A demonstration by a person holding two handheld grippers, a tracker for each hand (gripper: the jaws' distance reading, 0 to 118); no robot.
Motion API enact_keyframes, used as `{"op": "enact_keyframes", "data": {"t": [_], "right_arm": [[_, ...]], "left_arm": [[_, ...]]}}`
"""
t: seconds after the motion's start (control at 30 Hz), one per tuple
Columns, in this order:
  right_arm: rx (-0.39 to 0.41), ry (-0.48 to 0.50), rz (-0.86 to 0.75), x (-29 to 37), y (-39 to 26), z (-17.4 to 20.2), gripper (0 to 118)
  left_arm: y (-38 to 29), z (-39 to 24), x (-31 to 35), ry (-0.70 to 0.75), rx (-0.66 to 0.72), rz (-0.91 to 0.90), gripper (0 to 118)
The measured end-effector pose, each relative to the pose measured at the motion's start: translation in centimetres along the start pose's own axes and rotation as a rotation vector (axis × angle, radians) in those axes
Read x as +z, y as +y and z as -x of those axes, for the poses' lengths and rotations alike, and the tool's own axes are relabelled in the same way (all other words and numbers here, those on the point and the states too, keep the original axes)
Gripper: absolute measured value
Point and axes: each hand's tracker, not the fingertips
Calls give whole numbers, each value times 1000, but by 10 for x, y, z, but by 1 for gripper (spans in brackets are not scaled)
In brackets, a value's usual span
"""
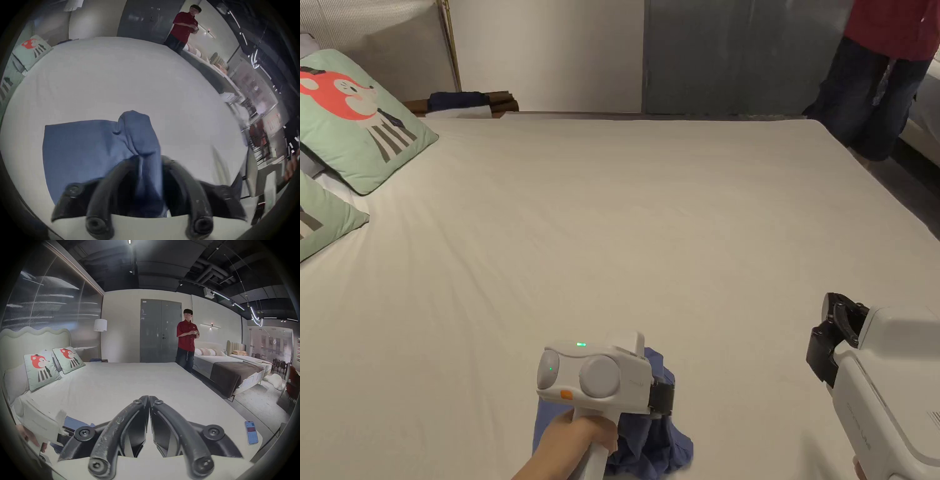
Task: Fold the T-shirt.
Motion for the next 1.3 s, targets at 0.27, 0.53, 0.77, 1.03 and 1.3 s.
{"op": "enact_keyframes", "data": {"t": [0.27, 0.53, 0.77, 1.03, 1.3], "right_arm": [[-12, -4, -1, 1, 2, -1, 0], [-17, 34, -8, 2, 4, 13, 0], [-21, 54, -3, 3, 3, 21, 0], [-16, 47, 1, 4, 2, 12, 0], [-9, -3, 3, 9, 2, -15, 0]], "left_arm": [[4, 16, 42, -140, 89, -184, 109], [-24, 43, 102, 225, -33, -618, 41], [-49, 65, 80, 279, -17, -559, 0], [-76, 36, 24, 270, -97, -411, 0], [-79, -17, -27, 169, -167, -307, 0]]}}
